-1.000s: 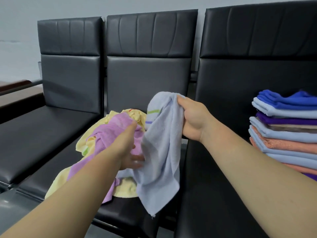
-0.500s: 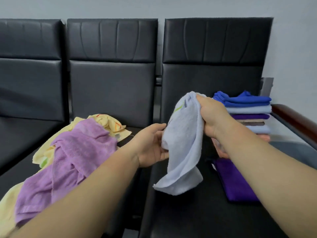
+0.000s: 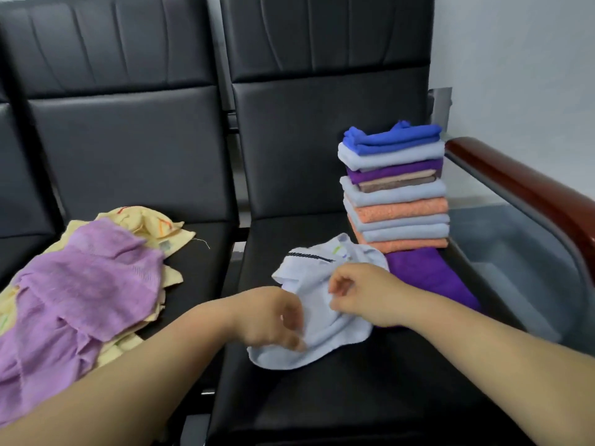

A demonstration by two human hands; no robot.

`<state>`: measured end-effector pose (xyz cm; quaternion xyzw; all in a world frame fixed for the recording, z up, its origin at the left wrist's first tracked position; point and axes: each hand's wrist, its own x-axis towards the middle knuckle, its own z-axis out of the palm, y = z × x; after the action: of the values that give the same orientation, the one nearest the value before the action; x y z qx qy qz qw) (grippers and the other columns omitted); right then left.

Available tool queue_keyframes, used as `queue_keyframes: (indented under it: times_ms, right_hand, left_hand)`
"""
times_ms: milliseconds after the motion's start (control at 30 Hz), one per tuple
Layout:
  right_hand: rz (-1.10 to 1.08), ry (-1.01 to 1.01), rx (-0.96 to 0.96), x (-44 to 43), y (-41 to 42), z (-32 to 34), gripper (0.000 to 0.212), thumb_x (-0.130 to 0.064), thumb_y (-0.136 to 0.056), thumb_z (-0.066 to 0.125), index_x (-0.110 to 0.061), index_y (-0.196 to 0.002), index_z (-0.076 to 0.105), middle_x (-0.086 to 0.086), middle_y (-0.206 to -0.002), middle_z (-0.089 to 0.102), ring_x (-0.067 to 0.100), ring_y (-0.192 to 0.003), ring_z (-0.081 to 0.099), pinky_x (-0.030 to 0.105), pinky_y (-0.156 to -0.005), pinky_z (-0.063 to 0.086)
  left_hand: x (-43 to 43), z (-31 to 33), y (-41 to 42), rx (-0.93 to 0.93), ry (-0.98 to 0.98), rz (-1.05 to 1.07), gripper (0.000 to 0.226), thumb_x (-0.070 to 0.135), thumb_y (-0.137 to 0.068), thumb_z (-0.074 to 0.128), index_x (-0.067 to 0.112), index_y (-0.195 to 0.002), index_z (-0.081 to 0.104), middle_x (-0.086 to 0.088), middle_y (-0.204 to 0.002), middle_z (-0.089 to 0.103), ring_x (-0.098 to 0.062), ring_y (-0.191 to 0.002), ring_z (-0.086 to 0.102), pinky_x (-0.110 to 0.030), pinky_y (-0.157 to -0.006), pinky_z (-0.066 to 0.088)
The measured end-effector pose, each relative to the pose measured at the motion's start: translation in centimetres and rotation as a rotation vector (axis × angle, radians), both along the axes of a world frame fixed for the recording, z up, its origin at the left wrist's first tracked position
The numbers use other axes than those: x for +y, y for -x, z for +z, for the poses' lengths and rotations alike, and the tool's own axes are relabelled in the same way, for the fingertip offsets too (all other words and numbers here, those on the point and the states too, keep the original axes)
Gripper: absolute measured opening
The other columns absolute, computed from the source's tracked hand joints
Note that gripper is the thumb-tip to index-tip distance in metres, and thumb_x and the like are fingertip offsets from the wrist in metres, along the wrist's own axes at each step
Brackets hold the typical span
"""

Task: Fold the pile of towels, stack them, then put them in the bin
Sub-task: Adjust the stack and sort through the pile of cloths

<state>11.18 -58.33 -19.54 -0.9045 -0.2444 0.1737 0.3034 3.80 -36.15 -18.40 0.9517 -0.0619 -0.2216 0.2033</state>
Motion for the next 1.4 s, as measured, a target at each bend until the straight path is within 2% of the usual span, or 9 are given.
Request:
queue_keyframes:
  times_ms: [233,433,533,633,833,967,1167,1267,1400]
  right_hand:
    - [0.306,0.145,0.015,0.4,1.1,-1.1,0.027,-0.036,-0.082,0.081,-0.03,-0.103,0.066,-0.016,-0.108,0.056,0.006,-0.098,0.058,0.025,-0.089,0.051]
    - [0.19,0.011,-0.039,0.8,1.1,-1.3,0.037,-0.035,-0.095,0.069,-0.01,-0.075,0.052,-0.001,-0.073,0.048,0.011,-0.066,0.042,0.032,-0.065,0.04]
    - [0.066,-0.167,0.032,0.8,0.6,0.0,0.026,-0.031,-0.1,0.064,-0.006,-0.092,0.063,0.004,-0.073,0.052,0.01,-0.07,0.046,0.03,-0.068,0.041]
    - [-0.025,-0.39,0.191,0.6,0.2,0.8,0.011,-0.028,-0.102,0.061,-0.032,-0.112,0.064,0.017,-0.086,0.062,0.017,-0.076,0.054,0.035,-0.072,0.047]
    - [0.052,-0.469,0.112,-0.2,0.5,2.4,0.015,-0.02,-0.1,0.066,-0.03,-0.089,0.07,-0.009,-0.081,0.064,0.006,-0.077,0.055,0.033,-0.079,0.045]
    - [0.069,-0.31,0.079,-0.7,0.8,2.6,0.009,-0.038,-0.084,0.083,-0.037,-0.088,0.075,-0.002,-0.104,0.068,0.007,-0.094,0.061,0.03,-0.082,0.05]
    - [-0.052,-0.256,-0.02,0.2,1.0,1.3,0.006,-0.036,-0.089,0.079,-0.035,-0.084,0.075,-0.016,-0.089,0.072,0.003,-0.084,0.066,0.023,-0.073,0.051]
    - [-0.137,-0.279,-0.157,0.7,1.2,1.1,0.012,-0.032,-0.086,0.08,-0.036,-0.082,0.07,-0.014,-0.086,0.069,0.004,-0.079,0.063,0.022,-0.073,0.046]
    - [-0.078,-0.327,-0.13,1.3,2.2,1.3,0.02,-0.035,-0.082,0.082,-0.039,-0.094,0.066,-0.02,-0.093,0.066,0.004,-0.08,0.062,0.018,-0.074,0.046]
  left_hand:
    - [-0.2,-1.9,0.0,-0.057,-0.066,-0.021,0.019,0.036,-0.089,0.064,0.021,-0.078,0.059,0.008,-0.077,0.059,-0.012,-0.071,0.052,-0.03,-0.066,0.045]
    - [1.1,-0.9,-0.5,-0.147,0.655,0.451,0.009,0.031,-0.077,0.069,0.025,-0.081,0.064,0.006,-0.074,0.061,-0.013,-0.07,0.05,-0.03,-0.064,0.038]
    - [0.9,0.2,-0.8,-0.211,0.866,0.504,0.01,0.014,-0.086,0.07,0.021,-0.087,0.063,0.001,-0.078,0.059,-0.016,-0.071,0.05,-0.027,-0.062,0.039]
    - [1.1,1.6,-0.6,-0.189,1.022,0.499,0.016,0.005,-0.09,0.072,0.017,-0.086,0.063,0.001,-0.075,0.059,-0.012,-0.065,0.053,-0.02,-0.059,0.046]
    - [2.7,3.5,0.8,-0.035,0.774,0.246,0.029,0.024,-0.064,0.089,0.017,-0.085,0.07,-0.009,-0.089,0.068,-0.018,-0.08,0.063,-0.031,-0.074,0.052]
    - [3.5,3.6,1.0,-0.079,0.554,0.279,0.036,0.042,-0.062,0.085,0.017,-0.084,0.072,-0.009,-0.088,0.073,-0.015,-0.08,0.064,-0.037,-0.079,0.051]
    - [3.1,3.8,1.4,-0.004,0.907,0.424,0.013,0.007,-0.085,0.076,0.01,-0.09,0.065,-0.009,-0.079,0.065,-0.017,-0.066,0.062,-0.026,-0.061,0.053]
    - [2.2,4.5,1.3,-0.049,1.011,0.473,0.017,-0.003,-0.097,0.06,0.012,-0.102,0.065,-0.005,-0.08,0.069,-0.013,-0.067,0.065,-0.022,-0.064,0.054]
    - [1.6,4.7,1.1,-0.119,1.024,0.463,0.016,0.008,-0.084,0.075,0.018,-0.096,0.074,-0.016,-0.096,0.065,-0.025,-0.087,0.058,-0.033,-0.079,0.049]
